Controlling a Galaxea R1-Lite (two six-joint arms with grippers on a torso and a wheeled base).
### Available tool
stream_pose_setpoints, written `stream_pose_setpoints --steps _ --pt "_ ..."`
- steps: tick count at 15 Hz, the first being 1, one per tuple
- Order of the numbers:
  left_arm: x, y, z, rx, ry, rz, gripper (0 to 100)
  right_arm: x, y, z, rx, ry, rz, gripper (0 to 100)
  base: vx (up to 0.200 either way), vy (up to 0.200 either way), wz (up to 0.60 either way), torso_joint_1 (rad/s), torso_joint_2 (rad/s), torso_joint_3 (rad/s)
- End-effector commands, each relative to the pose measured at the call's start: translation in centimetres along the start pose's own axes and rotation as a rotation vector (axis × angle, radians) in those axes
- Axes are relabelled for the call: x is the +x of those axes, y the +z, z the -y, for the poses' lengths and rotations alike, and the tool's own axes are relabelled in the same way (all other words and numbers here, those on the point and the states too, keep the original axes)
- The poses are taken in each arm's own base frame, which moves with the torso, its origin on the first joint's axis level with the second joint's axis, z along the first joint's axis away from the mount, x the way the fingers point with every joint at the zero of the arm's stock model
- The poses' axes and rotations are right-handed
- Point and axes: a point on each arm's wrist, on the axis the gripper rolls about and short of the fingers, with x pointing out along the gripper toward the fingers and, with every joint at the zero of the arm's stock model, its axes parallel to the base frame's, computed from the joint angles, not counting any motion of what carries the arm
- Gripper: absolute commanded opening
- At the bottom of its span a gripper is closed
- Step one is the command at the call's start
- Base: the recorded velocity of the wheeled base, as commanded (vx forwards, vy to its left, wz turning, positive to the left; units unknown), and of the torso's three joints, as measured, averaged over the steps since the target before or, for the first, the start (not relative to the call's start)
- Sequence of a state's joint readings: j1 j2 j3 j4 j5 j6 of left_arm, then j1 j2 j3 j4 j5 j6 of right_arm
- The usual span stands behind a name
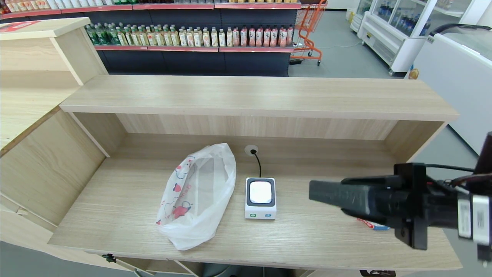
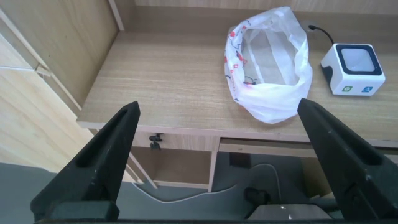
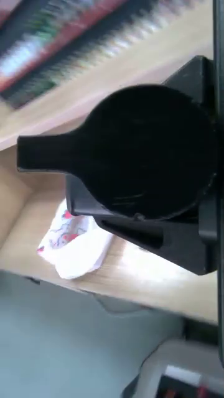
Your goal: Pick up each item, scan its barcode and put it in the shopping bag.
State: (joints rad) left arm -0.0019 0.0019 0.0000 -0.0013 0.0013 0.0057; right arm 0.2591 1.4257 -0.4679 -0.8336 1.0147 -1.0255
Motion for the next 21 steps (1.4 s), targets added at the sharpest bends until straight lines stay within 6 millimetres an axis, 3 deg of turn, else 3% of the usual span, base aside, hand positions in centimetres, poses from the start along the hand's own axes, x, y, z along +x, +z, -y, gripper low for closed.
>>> stream_pose_setpoints --steps 1,3,5,8,12,14,17,21 --pt "0.0 0.0 0.0 0.000 -0.001 0.001 100 -3.4 1.4 2.7 0.411 -0.357 -0.204 0 0.000 0.000 0.00 0.000 0.00 0.000" --pt "0.0 0.0 0.0 0.000 -0.001 0.001 100 -2.2 0.1 2.3 0.821 -0.418 -0.195 0 0.000 0.000 0.00 0.000 0.00 0.000" --pt "0.0 0.0 0.0 0.000 -0.001 0.001 100 -0.5 -2.6 1.7 1.172 -0.405 -0.227 0 0.000 0.000 0.00 0.000 0.00 0.000" --pt "0.0 0.0 0.0 0.000 -0.001 0.001 100 3.0 -5.6 2.0 1.523 -0.333 -0.271 0 0.000 0.000 0.00 0.000 0.00 0.000" --pt "0.0 0.0 0.0 0.000 -0.001 0.001 100 7.2 -8.2 2.0 1.578 -0.221 -0.303 0 0.000 0.000 0.00 0.000 0.00 0.000" --pt "0.0 0.0 0.0 0.000 0.001 0.001 100 9.8 -10.1 1.1 1.582 -0.165 -0.337 0 0.000 0.000 0.00 0.000 0.00 0.000" --pt "0.0 0.0 0.0 0.000 -0.001 0.001 100 11.7 -12.8 0.4 1.475 -0.120 -0.376 0 0.000 0.000 0.00 0.000 0.00 0.000" --pt "0.0 0.0 0.0 0.000 0.001 0.001 100 13.7 -15.0 0.3 1.394 -0.099 -0.386 0 0.000 0.000 0.00 0.000 0.00 0.000"
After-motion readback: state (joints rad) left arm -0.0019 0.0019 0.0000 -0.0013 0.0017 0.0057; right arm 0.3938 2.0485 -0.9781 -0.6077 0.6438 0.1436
